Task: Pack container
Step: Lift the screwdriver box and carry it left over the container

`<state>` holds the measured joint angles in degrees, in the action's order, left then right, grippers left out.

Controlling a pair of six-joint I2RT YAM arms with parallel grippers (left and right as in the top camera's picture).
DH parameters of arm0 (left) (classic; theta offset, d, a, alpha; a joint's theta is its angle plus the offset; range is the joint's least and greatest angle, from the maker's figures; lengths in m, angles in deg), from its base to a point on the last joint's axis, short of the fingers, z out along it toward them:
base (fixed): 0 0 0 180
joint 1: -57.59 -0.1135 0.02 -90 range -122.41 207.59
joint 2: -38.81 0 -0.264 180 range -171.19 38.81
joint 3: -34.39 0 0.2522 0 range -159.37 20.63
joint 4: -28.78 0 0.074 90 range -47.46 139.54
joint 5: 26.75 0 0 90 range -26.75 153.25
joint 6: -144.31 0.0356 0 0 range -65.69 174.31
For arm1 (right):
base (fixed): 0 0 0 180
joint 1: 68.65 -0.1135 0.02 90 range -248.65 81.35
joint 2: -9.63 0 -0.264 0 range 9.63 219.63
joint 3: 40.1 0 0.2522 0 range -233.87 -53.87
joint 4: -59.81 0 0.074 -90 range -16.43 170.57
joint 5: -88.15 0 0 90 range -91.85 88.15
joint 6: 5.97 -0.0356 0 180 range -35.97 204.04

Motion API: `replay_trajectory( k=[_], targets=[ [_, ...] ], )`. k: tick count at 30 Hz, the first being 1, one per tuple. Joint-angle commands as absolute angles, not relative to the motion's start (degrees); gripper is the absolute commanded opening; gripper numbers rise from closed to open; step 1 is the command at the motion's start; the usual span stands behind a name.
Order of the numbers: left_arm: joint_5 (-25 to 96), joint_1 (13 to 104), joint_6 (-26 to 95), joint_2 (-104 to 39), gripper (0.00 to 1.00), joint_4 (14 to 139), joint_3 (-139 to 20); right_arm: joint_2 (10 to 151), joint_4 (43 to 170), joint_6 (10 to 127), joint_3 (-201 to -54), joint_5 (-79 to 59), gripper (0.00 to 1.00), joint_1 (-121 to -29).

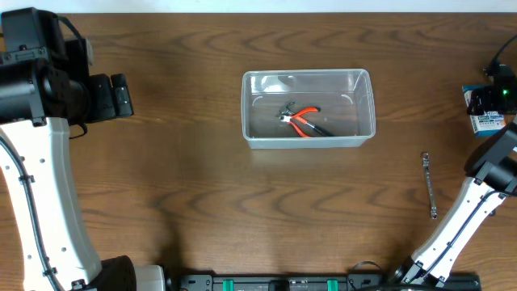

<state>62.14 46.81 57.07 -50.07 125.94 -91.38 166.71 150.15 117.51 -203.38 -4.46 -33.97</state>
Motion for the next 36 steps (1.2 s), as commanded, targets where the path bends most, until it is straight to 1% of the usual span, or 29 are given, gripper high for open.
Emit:
replay_trajectory(
  k=[1,7,18,28,36],
  targets=[
    [62.2,46.6,56.5,-50.3,0.98,126.0,-92.5,167.3,150.4,116.2,-202.3,-4.0,0.81,-34.5],
    [62.2,46.6,56.5,-50.3,0.98,126.0,-92.5,166.8,151.3,116.2,-202.9,-4.0,0.77,-35.8],
    [62.2,46.6,56.5,-50.3,0.98,126.0,-92.5,163.4,152.4,116.3,-207.9,-4.0,0.78,-41.1],
    [62.2,46.6,56.6,-50.3,0.98,126.0,-92.5,154.1,154.2,117.4,-209.1,-4.2,0.79,-47.4],
    [62.2,46.6,56.6,-50.3,0.98,126.0,-92.5,143.5,154.3,117.6,-209.1,-4.3,0.8,-54.3]
  ],
)
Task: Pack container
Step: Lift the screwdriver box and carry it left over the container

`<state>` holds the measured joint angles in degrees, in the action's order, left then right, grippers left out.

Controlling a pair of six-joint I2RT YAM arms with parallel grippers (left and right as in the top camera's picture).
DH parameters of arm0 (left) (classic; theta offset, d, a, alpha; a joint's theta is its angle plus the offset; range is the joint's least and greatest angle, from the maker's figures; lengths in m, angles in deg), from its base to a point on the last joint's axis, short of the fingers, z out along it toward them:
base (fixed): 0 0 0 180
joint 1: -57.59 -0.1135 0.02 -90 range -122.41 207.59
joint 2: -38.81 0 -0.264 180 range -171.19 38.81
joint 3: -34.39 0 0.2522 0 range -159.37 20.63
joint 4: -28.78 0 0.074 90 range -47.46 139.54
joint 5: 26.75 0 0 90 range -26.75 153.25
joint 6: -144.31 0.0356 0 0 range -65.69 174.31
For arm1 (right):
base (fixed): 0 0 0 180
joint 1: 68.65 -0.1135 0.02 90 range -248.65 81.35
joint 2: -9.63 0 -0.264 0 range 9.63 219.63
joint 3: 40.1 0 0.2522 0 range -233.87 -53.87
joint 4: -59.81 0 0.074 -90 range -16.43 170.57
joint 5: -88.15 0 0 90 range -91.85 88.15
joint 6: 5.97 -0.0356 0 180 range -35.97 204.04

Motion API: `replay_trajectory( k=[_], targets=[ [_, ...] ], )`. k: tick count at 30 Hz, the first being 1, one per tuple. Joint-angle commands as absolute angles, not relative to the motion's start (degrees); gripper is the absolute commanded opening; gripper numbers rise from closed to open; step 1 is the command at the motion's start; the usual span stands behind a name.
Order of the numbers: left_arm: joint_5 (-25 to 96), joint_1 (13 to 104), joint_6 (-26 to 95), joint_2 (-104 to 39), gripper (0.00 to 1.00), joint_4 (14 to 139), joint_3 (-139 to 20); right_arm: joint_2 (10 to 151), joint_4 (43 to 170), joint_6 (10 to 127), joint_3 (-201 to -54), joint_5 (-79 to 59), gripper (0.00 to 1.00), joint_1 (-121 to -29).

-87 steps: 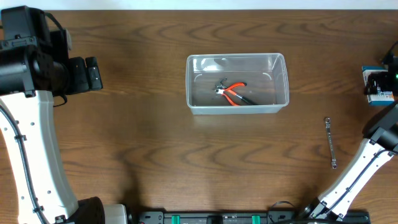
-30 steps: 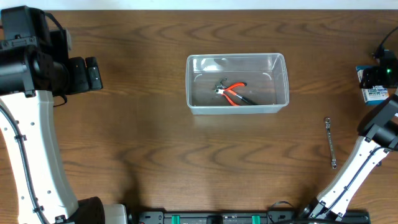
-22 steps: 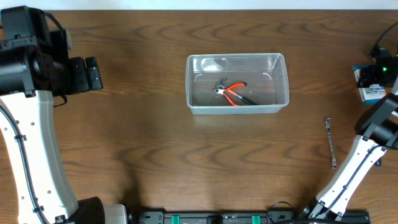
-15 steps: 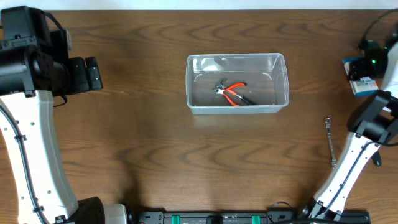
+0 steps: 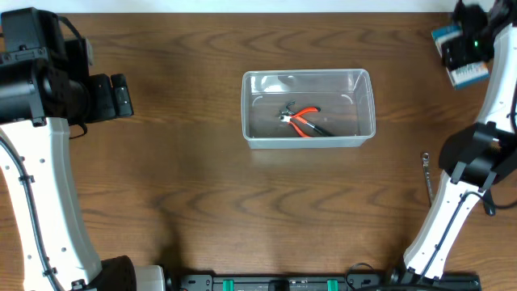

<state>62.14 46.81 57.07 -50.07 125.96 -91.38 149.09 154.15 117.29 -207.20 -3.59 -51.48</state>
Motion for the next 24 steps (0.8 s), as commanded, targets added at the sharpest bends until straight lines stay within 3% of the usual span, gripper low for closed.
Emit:
replay_trajectory(
  k=[1,24],
  targets=[
    [62.2,46.6,56.6,-50.3,0.98,126.0,-92.5,142.4,154.4,117.6,-209.1,-4.3,0.8,-55.4],
    [62.2,46.6,56.6,-50.3,0.98,126.0,-92.5,136.0,163.1,125.5,-207.6,-4.3,0.82,-83.5]
  ],
)
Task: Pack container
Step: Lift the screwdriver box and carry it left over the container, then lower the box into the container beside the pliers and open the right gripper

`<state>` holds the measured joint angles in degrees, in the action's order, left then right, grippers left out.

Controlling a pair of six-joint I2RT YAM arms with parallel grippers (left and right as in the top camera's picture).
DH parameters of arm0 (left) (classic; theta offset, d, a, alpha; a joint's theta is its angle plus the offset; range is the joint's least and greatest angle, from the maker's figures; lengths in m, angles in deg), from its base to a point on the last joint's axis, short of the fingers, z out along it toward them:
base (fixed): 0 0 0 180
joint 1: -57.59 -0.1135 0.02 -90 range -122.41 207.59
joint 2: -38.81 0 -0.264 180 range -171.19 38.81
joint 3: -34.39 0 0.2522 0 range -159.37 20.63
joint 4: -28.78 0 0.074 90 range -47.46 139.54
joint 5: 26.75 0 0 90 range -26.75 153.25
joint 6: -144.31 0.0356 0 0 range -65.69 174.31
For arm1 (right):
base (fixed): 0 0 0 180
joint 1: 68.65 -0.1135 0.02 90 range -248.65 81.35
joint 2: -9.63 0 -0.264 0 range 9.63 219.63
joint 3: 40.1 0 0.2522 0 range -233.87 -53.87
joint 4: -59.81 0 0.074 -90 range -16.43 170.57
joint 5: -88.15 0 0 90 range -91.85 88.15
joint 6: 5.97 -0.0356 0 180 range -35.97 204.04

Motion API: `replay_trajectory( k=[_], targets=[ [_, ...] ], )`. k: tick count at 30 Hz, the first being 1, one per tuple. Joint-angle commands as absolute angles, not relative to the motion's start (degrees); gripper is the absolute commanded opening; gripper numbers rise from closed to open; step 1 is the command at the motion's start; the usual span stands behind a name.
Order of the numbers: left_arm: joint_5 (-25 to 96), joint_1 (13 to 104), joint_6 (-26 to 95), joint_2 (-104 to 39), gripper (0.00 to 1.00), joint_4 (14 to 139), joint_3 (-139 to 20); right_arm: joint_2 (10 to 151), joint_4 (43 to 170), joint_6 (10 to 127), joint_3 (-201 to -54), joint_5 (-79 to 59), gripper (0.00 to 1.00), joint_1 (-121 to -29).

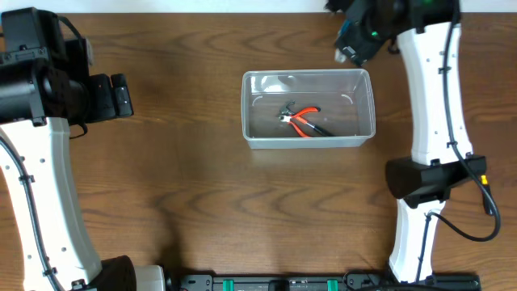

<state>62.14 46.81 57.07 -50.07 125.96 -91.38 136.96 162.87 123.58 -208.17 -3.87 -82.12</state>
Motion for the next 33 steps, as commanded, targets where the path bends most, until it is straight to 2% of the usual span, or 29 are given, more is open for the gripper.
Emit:
replay_trajectory(
  k=[1,19,26,33],
  targets=[
    [62.2,46.6,56.6,-50.3,0.98,126.0,-92.5,136.0,163.2,125.5,-207.3,-4.3,0.81,-84.0],
    [62.2,46.6,56.6,-50.3,0.98,126.0,-92.5,136.3,170.5,125.2,-204.4,-11.3,0.78,-86.4],
    [62.2,46.6,56.6,-50.3,0.98,126.0,-92.5,136.3,170.4,124.8,-196.3,-11.3,0.74,-86.7],
    [62.2,46.6,56.6,-50.3,0.98,126.0,-92.5,136.3,168.6,125.8,-188.2,-10.3,0.74,-86.7]
  ],
)
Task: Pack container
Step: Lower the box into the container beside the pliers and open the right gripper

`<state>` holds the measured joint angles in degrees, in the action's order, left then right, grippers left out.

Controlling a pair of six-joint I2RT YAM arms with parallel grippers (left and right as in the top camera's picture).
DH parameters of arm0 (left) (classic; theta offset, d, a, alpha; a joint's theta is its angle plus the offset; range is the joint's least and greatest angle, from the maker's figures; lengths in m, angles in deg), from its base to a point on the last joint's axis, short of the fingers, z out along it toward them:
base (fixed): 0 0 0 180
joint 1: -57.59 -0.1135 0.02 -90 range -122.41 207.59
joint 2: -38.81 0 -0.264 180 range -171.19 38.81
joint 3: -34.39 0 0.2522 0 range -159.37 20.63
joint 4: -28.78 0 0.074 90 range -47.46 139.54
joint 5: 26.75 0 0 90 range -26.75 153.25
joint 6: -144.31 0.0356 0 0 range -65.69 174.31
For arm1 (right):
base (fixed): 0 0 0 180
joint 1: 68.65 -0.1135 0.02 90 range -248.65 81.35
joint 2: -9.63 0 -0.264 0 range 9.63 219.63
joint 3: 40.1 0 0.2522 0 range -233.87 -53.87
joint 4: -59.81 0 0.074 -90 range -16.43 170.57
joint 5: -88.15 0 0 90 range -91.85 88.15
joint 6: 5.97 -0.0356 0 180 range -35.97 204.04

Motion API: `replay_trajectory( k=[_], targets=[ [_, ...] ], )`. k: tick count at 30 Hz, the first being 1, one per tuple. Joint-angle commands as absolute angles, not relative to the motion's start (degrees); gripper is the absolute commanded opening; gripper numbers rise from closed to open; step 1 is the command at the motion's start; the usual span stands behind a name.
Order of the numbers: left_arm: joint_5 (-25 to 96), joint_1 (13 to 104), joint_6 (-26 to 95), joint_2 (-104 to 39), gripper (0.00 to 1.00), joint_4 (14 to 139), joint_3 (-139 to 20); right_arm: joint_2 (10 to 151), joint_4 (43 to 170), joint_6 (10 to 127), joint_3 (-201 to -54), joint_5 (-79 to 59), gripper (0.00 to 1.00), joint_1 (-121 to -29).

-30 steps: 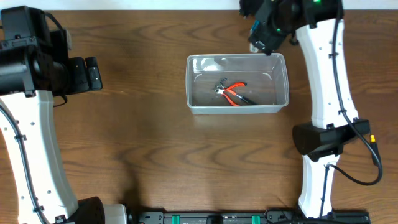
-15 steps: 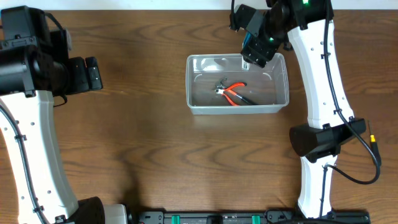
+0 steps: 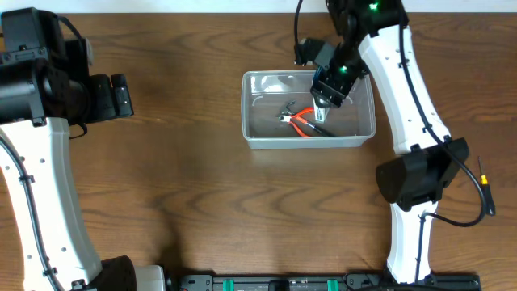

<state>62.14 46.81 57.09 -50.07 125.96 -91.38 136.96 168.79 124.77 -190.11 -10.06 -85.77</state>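
Observation:
A clear plastic container [image 3: 266, 109] stands at the table's middle back. Red-handled pliers [image 3: 300, 121] lie on its floor. My right arm reaches in from the right, and its gripper [image 3: 325, 95] hangs over the container's right half, just above and right of the pliers. The wrist hides the fingers, so whether they hold anything does not show. My left gripper [image 3: 121, 94] is raised at the far left, well away from the container, with nothing seen in it.
The right arm's elbow [image 3: 416, 179] and lower link cover the table to the right of the container. An orange-tipped cable [image 3: 484, 178] hangs beside it. The left arm's white link [image 3: 48, 202] runs along the left edge.
My right gripper was above the container's far right corner, outside its rim. It now sits lower and further left, over the container's inside near the pliers. The left arm is unchanged.
My right gripper was first at the far right edge, with a small wrench lying on the table below it. Then it was at the back right corner, then above the container's far rim, and now over its inside. The arm now covers the wrench's place.

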Motion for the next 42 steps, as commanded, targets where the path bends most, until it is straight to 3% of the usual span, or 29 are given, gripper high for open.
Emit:
replay_trajectory(
  k=[1,10,42],
  targets=[
    [62.2,46.6,56.6,-50.3,0.98,126.0,-92.5,136.3,168.5,126.3,-187.2,-10.1,0.74,-86.7],
    [62.2,46.6,56.6,-50.3,0.98,126.0,-92.5,136.3,164.4,126.5,-181.2,-8.9,0.75,-86.7],
    [62.2,46.6,56.6,-50.3,0.98,126.0,-92.5,136.4,159.6,126.8,-180.9,-9.0,0.86,-88.8]
  ],
)
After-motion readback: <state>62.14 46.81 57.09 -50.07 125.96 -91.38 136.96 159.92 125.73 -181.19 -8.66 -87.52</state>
